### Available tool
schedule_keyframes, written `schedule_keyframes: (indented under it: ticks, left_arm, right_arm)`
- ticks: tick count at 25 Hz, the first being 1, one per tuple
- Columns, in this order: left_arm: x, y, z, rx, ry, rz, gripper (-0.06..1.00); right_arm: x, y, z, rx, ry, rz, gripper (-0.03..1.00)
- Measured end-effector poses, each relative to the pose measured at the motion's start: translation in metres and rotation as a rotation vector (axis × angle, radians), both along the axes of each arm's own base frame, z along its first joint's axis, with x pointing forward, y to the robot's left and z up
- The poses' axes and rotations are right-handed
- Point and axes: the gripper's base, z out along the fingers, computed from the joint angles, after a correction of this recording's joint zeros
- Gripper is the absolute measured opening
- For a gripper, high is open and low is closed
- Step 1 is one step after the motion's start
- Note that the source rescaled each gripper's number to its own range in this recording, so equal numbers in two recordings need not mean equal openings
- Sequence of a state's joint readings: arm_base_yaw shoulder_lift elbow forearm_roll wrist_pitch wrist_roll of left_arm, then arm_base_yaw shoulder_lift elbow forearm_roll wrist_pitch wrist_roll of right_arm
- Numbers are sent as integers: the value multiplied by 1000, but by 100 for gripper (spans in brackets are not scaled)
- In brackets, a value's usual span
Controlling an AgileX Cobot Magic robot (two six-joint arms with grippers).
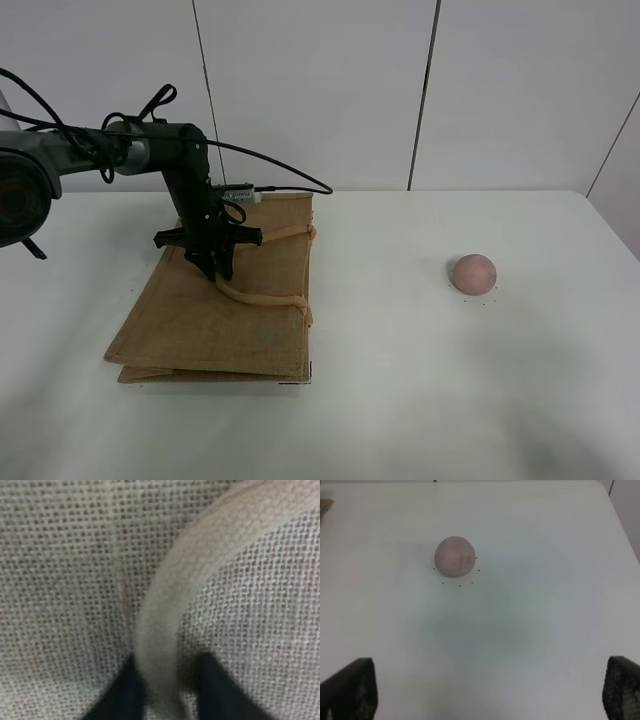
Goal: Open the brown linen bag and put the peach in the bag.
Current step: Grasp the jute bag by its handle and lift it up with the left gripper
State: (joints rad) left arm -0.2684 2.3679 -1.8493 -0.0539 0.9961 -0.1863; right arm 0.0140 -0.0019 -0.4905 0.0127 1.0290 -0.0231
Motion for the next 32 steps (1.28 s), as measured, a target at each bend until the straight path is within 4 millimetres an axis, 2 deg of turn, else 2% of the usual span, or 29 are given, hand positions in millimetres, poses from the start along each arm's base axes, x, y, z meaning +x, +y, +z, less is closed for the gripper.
schedule_keyframes:
  ticks: [1,2,8,10,12,20,27,32]
  left_arm:
    - [0,0,0,0,0,0,3]
    - [0,0,0,-1,0,0,0]
    - [0,0,6,3,20,-3,0]
    - [0,0,16,3,16,-6,0]
    - [1,0,36,-1,-12,-11,0]
    - [-8,4,141,-31,-210,-64,0]
    - [-33,11,208,-60,-360,-96,0]
    - [-53,17,248,-76,-452,-109,0]
  right_arm:
    - [0,0,0,0,0,0,100]
    - [0,0,0,0,0,0,100]
    - [0,0,0,0,0,0,100]
    - [0,0,0,0,0,0,100]
    - [0,0,0,0,0,0,100]
    - [0,0,0,0,0,0,100]
    - [0,0,0,0,0,0,100]
    - [0,0,0,0,0,0,100]
